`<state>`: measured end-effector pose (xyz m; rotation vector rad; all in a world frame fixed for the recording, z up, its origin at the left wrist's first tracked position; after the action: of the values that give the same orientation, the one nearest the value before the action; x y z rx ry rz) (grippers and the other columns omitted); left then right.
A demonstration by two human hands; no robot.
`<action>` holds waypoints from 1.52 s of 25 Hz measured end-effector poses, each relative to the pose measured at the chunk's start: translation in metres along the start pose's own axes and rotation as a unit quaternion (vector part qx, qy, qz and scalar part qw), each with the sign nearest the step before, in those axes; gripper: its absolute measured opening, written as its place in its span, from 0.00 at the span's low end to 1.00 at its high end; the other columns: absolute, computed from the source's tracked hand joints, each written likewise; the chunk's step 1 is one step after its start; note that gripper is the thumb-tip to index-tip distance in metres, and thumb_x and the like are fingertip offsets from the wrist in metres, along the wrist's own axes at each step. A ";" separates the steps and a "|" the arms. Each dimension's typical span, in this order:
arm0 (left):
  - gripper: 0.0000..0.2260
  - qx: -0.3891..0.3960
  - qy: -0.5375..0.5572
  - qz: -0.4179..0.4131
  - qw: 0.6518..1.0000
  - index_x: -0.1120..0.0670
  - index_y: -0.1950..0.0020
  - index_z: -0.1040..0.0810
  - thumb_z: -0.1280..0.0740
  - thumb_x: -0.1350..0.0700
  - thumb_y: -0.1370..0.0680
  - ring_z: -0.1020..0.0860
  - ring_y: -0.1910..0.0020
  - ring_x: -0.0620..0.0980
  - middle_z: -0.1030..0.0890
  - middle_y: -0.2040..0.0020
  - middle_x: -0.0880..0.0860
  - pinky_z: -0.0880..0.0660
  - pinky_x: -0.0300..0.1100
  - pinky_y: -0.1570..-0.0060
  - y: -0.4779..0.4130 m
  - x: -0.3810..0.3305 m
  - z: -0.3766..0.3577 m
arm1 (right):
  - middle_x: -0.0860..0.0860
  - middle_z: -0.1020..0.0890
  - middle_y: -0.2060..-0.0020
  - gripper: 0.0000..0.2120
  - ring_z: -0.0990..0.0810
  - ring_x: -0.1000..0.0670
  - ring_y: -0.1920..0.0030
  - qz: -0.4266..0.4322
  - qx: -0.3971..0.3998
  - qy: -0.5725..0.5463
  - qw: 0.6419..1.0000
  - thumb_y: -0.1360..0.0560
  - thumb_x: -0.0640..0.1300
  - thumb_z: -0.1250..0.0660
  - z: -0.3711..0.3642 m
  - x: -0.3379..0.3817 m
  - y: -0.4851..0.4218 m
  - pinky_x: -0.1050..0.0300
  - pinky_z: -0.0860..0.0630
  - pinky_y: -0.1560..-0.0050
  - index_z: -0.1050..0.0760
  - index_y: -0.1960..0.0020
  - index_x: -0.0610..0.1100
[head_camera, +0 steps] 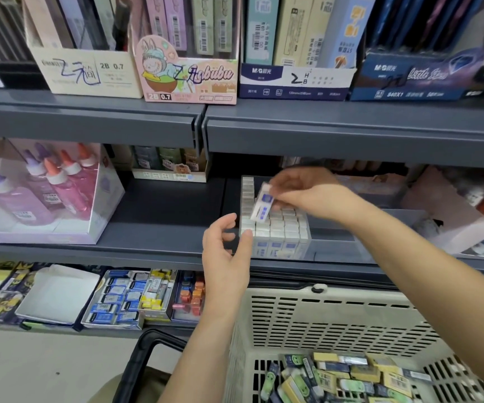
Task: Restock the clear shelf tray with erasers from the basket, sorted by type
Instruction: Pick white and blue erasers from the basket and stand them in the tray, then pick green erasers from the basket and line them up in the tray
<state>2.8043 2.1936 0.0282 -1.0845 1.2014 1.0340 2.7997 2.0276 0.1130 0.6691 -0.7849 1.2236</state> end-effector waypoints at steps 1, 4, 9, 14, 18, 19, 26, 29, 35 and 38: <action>0.15 0.013 -0.031 0.005 0.999 0.42 0.39 0.30 0.33 0.54 0.24 0.27 0.48 0.41 0.26 0.44 0.46 0.30 0.32 0.51 -0.001 0.003 -0.002 | 0.57 0.15 0.61 0.04 0.17 0.59 0.59 -0.010 -0.017 0.005 1.000 0.25 0.47 0.33 0.008 -0.004 -0.007 0.60 0.21 0.50 0.24 0.58 0.54; 0.21 0.060 -0.092 0.027 0.994 0.48 0.31 0.33 0.34 0.54 0.23 0.29 0.40 0.41 0.30 0.36 0.45 0.32 0.35 0.42 -0.003 0.011 -0.010 | 0.49 0.16 0.51 0.03 0.18 0.53 0.51 -0.008 -0.060 0.046 0.997 0.22 0.45 0.38 0.018 -0.013 -0.028 0.54 0.24 0.42 0.26 0.52 0.51; 0.18 0.060 -0.091 0.040 0.993 0.48 0.33 0.31 0.35 0.55 0.22 0.27 0.44 0.40 0.27 0.37 0.46 0.30 0.36 0.45 -0.003 0.013 -0.009 | 0.50 0.17 0.54 0.07 0.20 0.54 0.56 0.021 -0.075 0.146 0.986 0.23 0.44 0.39 0.006 -0.021 -0.047 0.69 0.29 0.56 0.24 0.46 0.46; 0.16 0.054 -0.095 0.023 0.994 0.48 0.35 0.30 0.36 0.56 0.22 0.26 0.44 0.41 0.26 0.38 0.47 0.27 0.41 0.42 -0.002 0.011 -0.011 | 0.53 0.20 0.48 0.11 0.25 0.56 0.50 0.024 0.000 0.244 0.970 0.21 0.41 0.43 -0.025 -0.040 -0.061 0.63 0.33 0.51 0.22 0.47 0.46; 0.17 0.055 -0.116 0.015 0.992 0.49 0.34 0.30 0.36 0.55 0.22 0.26 0.43 0.43 0.26 0.37 0.47 0.27 0.44 0.40 -0.004 0.012 -0.012 | 0.50 0.21 0.41 0.14 0.24 0.51 0.44 0.032 0.027 0.266 0.963 0.20 0.43 0.46 -0.027 -0.045 -0.064 0.60 0.32 0.47 0.24 0.41 0.46; 0.17 0.053 -0.120 0.014 0.991 0.49 0.33 0.30 0.36 0.55 0.22 0.26 0.43 0.43 0.27 0.37 0.47 0.27 0.44 0.40 -0.003 0.012 -0.012 | 0.50 0.22 0.40 0.14 0.24 0.50 0.42 0.032 0.032 0.265 0.963 0.20 0.43 0.46 -0.026 -0.046 -0.063 0.60 0.32 0.46 0.25 0.40 0.46; 0.17 -0.014 -0.185 -0.080 0.979 0.53 0.34 0.31 0.36 0.58 0.23 0.31 0.37 0.49 0.30 0.40 0.48 0.31 0.47 0.37 0.017 -0.019 -0.004 | 0.50 0.20 0.43 0.14 0.23 0.53 0.45 0.009 -0.093 0.096 0.991 0.22 0.40 0.40 0.014 -0.046 0.009 0.66 0.29 0.45 0.27 0.38 0.47; 0.12 0.027 -0.149 -0.156 0.976 0.47 0.42 0.29 0.37 0.60 0.23 0.27 0.43 0.48 0.30 0.47 0.39 0.28 0.45 0.43 0.058 -0.039 -0.014 | 0.55 0.18 0.49 0.08 0.21 0.57 0.49 0.056 -0.173 0.011 0.983 0.24 0.44 0.37 0.032 -0.052 0.094 0.67 0.28 0.47 0.24 0.48 0.54; 0.10 0.277 -0.266 -0.085 0.920 0.51 0.42 0.24 0.35 0.55 0.24 0.27 0.49 0.39 0.25 0.48 0.43 0.33 0.30 0.49 0.135 0.020 -0.076 | 0.54 0.17 0.57 0.05 0.19 0.56 0.56 -0.038 -0.040 -0.001 0.998 0.25 0.43 0.34 -0.018 -0.145 0.211 0.63 0.23 0.52 0.22 0.51 0.51; 0.11 0.355 -0.374 0.002 0.857 0.54 0.42 0.25 0.35 0.55 0.23 0.26 0.47 0.43 0.23 0.45 0.48 0.34 0.32 0.49 0.146 0.076 -0.091 | 0.51 0.19 0.54 0.07 0.20 0.52 0.53 -0.117 0.103 0.068 0.985 0.23 0.43 0.36 -0.065 -0.203 0.240 0.58 0.25 0.52 0.23 0.46 0.46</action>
<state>2.6516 2.1328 -0.0627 -0.0569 0.8062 0.7816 2.5457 2.0201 -0.0833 0.8133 -0.4542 1.1298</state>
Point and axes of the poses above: each hand's wrist, its own y-axis away from the middle knuckle, its own z-axis out of the back of the hand, x = y × z, the point moved 7 cm from there along -y, towards the middle knuckle
